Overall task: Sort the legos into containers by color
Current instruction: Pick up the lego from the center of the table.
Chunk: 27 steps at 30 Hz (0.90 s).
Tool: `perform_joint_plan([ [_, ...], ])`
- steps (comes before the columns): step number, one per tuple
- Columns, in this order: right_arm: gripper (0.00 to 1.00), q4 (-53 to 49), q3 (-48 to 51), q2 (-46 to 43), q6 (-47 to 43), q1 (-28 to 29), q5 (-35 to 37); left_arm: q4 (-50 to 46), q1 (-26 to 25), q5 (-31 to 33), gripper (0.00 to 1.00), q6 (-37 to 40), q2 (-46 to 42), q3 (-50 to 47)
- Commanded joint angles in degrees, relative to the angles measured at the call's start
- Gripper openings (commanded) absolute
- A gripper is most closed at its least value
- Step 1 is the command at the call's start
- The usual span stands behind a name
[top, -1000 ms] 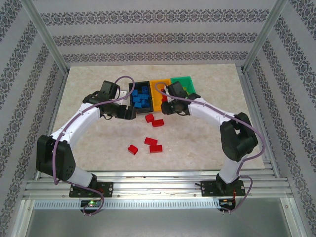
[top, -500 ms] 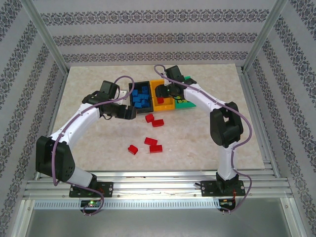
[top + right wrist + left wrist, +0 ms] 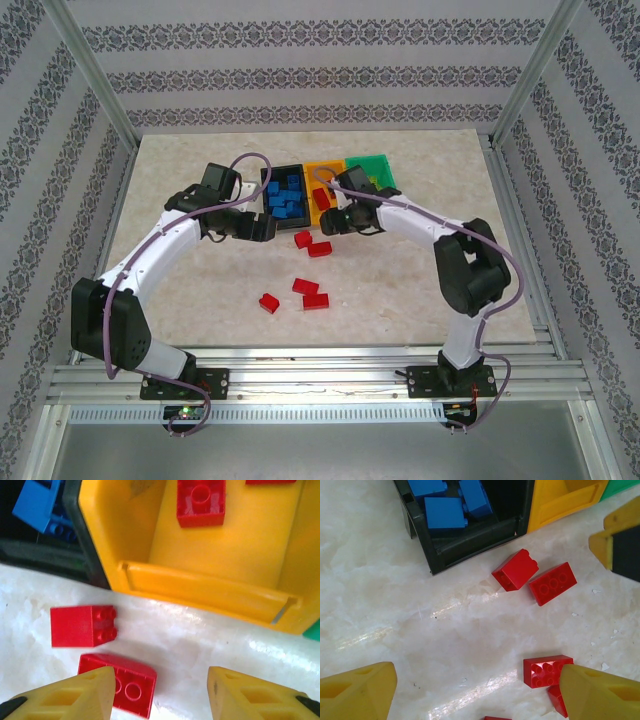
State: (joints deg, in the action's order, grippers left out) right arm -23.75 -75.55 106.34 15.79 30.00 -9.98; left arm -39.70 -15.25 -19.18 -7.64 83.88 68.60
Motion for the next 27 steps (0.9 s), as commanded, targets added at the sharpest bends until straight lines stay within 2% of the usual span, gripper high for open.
perform_joint_plan([
  [1,0.54,0.2,2.2,-2.1,-2.1,1.6,-0.1,-1.4,0.8,0.7,0.85,1.5,-1.0,0.9],
  [4,0.56,-0.7,2.3,-0.9,-3.2,2.8,0.7,-1.4,0.8,0.6,0.85,1.3,-0.8,0.9],
  [11,0.71,-1.9,0.3,2.3,-4.4,4.5,-1.0,-1.4,0.8,0.7,0.85,1.4,-0.9,0.9],
  [21,0.71,-2.9,-3.5,6.2,-8.8,6.3,2.7,-1.5,0.8,0.8,0.85,1.5,-0.8,1.0],
  [27,0.71,-2.5,-6.9,9.4,-8.3,5.8,-1.1,-1.6,0.8,1.1,0.85,1.6,-0.7,1.1],
])
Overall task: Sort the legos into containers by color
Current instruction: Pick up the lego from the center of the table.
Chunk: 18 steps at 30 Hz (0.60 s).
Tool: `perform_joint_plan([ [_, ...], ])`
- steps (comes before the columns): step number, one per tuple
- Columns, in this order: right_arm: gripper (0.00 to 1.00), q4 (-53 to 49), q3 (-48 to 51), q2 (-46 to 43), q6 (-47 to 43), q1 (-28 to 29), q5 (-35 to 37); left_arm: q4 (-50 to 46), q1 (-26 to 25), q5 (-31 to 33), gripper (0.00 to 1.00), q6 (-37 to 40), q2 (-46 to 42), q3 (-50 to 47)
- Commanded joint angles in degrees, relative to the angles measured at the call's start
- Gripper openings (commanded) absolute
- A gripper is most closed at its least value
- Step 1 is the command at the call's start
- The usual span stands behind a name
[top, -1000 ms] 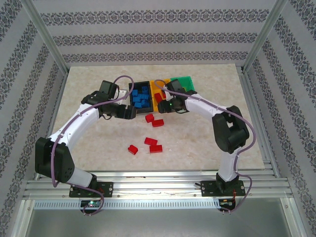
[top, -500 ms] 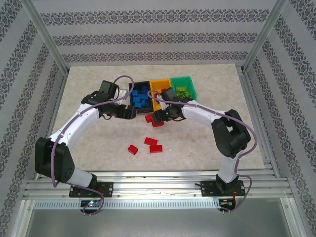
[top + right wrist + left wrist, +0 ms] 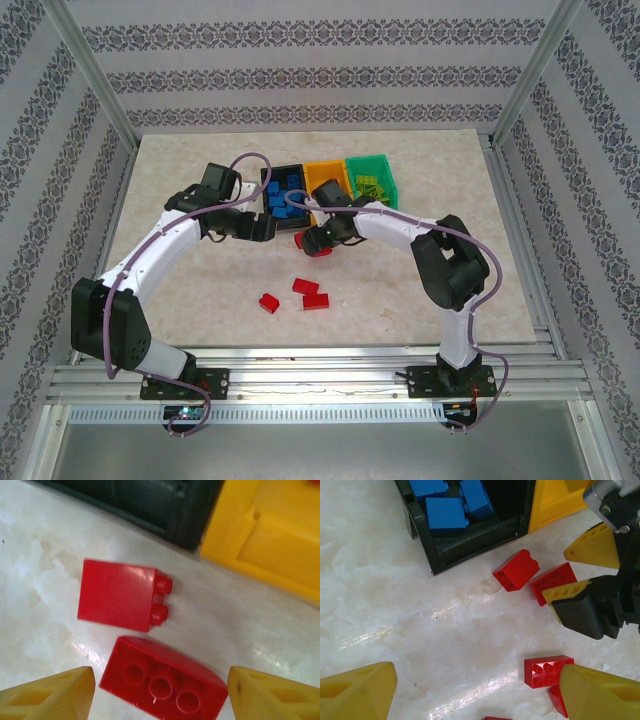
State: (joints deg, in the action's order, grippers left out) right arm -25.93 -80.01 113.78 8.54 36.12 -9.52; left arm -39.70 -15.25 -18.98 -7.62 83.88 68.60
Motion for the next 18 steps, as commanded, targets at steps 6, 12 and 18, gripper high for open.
perform_joint_plan([
  [6,0.71,-0.4,-2.3,3.5,-1.0,-0.1,-1.8,-1.7,0.8,1.1,0.85,1.6,-0.9,1.0],
  [12,0.71,-0.4,3.0,-0.1,-0.7,0.4,-2.0,-1.6,0.8,0.9,0.85,1.6,-0.8,1.0],
  [18,0.71,-0.2,6.8,-3.1,0.6,3.4,0.7,-1.8,0.8,0.7,0.85,1.6,-0.5,1.1],
])
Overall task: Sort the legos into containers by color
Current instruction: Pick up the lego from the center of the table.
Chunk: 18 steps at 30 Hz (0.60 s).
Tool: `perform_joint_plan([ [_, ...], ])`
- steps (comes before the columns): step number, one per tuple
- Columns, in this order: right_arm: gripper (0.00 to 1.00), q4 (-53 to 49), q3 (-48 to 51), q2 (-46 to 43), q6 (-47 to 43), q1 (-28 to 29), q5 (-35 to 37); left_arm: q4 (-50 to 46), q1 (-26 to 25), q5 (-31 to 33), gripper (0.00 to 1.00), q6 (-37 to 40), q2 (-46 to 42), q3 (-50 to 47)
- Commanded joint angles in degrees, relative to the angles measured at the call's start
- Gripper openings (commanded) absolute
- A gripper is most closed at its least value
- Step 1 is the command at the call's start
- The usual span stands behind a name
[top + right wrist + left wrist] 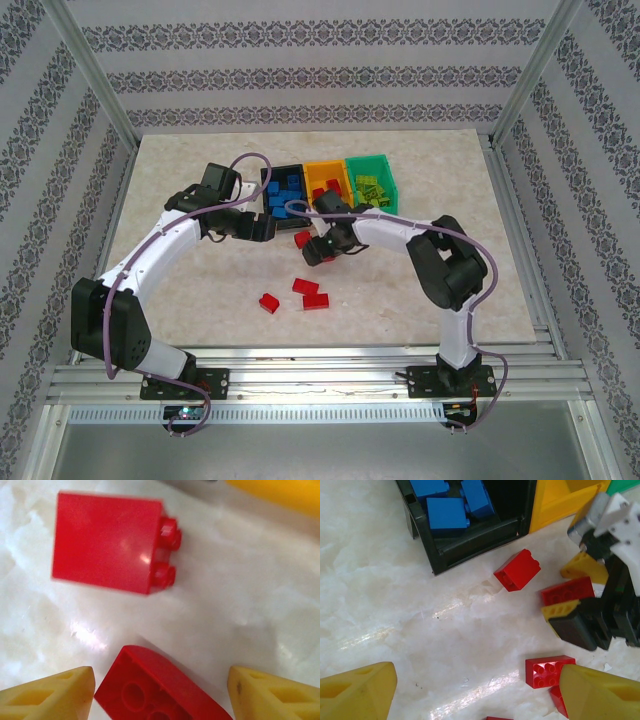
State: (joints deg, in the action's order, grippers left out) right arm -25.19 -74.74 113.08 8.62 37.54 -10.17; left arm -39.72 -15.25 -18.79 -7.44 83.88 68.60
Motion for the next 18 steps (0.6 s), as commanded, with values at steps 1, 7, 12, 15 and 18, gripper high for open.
perform_joint_plan([
  [1,0.71,-0.9,1.7,-2.2,0.6,2.2,1.8,-1.8,0.8,0.5,0.85,1.4,-0.4,1.2],
  [7,0.71,-1.4,0.9,-0.9,1.0,3.1,1.8,-1.8,0.8,0.6,0.85,1.5,-0.4,1.0],
  [12,0.70,-2.4,0.2,-0.2,0.6,4.3,3.3,-1.8,0.8,0.8,0.85,1.6,-0.7,1.1],
  [15,0.69,-2.9,-0.2,0.1,0.2,5.0,5.3,-1.8,0.8,0.7,0.85,1.5,-0.6,1.1],
  [18,0.65,-3.3,-0.1,0.3,-0.4,5.6,6.8,-1.8,0.8,0.8,0.85,1.5,-0.6,1.1],
])
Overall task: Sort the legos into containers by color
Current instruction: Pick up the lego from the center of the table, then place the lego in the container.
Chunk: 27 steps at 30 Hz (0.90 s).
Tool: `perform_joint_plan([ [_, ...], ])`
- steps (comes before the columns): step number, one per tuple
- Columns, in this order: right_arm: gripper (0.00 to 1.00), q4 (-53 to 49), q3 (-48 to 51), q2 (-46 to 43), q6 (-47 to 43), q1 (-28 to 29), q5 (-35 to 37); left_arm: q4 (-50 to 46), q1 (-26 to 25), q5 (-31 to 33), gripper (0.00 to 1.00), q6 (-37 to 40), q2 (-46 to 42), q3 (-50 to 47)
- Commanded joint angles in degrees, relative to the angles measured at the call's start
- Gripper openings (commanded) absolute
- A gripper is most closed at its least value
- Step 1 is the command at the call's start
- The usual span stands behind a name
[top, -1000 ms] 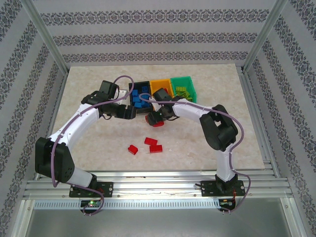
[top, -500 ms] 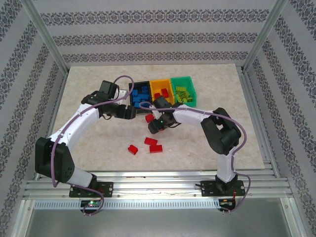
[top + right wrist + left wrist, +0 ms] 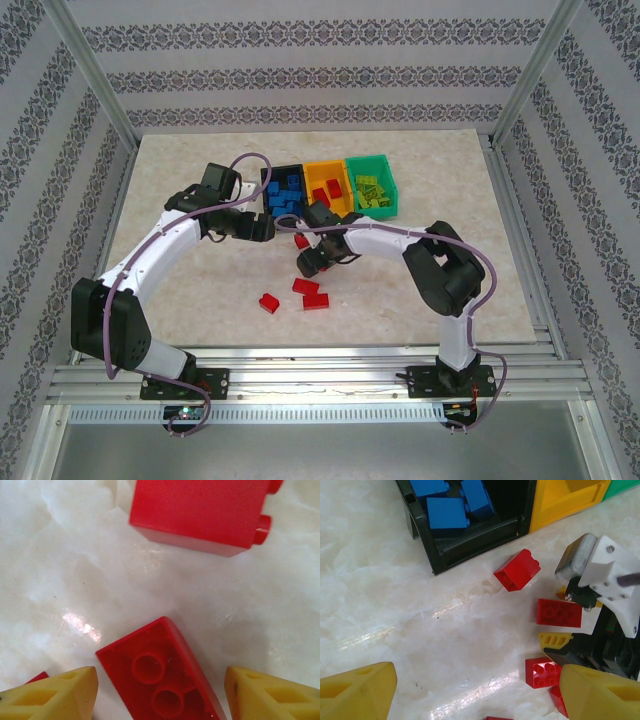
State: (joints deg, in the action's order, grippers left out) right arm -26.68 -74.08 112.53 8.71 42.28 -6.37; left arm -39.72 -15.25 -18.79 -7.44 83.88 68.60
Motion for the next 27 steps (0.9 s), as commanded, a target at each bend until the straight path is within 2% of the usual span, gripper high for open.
perform_joint_plan([
  [1,0.62,-1.6,-0.6,0.8,-0.5,1.0,3.4,-1.8,0.8,0.8,0.85,1.6,-0.6,1.1],
  [6,0.45,-1.1,-0.4,0.3,-0.4,0.9,3.4,-1.8,0.8,0.9,0.85,1.6,-0.6,1.1],
  [15,0.28,1.9,0.4,-2.5,1.2,-0.4,0.5,-1.9,0.8,0.8,0.85,1.6,-0.5,1.1],
  [22,0.25,4.0,-1.8,-4.9,2.3,-3.9,-2.6,-1.9,0.8,0.7,0.85,1.6,-0.5,1.0],
  [27,0.25,5.4,-6.1,-5.9,3.6,-9.0,-4.5,-1.9,0.8,0.9,0.85,1.6,-0.4,1.2],
])
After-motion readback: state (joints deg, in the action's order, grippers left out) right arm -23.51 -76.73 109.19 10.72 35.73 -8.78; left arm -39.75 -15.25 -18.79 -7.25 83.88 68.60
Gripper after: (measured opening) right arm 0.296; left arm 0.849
